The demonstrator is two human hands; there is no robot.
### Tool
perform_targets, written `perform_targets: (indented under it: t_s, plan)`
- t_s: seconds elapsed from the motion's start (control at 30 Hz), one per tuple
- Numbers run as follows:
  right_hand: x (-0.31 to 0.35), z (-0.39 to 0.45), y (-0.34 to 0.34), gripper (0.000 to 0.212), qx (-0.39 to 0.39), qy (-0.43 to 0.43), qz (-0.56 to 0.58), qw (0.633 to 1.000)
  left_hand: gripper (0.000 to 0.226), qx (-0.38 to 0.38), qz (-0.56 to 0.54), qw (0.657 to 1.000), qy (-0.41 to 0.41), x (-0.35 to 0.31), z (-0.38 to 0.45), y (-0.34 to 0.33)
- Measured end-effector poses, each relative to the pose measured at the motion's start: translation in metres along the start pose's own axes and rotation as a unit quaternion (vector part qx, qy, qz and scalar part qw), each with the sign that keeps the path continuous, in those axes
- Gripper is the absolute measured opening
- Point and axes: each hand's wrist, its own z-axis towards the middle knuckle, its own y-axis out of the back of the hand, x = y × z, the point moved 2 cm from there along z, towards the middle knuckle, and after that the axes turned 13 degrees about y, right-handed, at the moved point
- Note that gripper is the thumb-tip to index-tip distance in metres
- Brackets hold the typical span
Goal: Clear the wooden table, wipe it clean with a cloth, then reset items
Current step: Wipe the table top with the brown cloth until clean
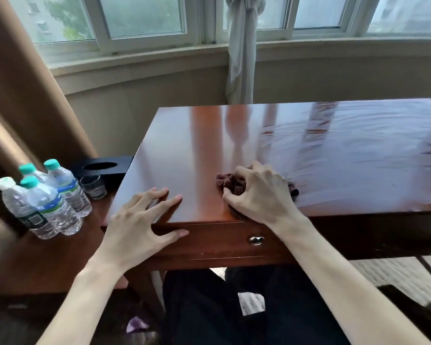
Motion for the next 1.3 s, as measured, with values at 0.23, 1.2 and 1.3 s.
perform_targets:
  t_s: [0.23, 1.2, 1.3]
  plan:
    - [0.042, -0.001, -0.007, 0.035, -0.021, 0.075, 0.026, 0.997, 0.075, -0.001, 0.016, 1.000, 0.006, -0.003, 0.000, 0.001]
    - [-0.031, 0.026, -0.009, 0.057, 0.025, 0.027, -0.036, 0.999, 0.029, 0.068, -0.145, 0.982, 0.103, -0.049, 0.045, 0.002]
    - [-0.036, 0.019, -0.002, 0.050, 0.036, 0.007, 0.019, 0.999, 0.025, 0.037, -0.122, 0.986, 0.112, -0.078, 0.088, -0.020]
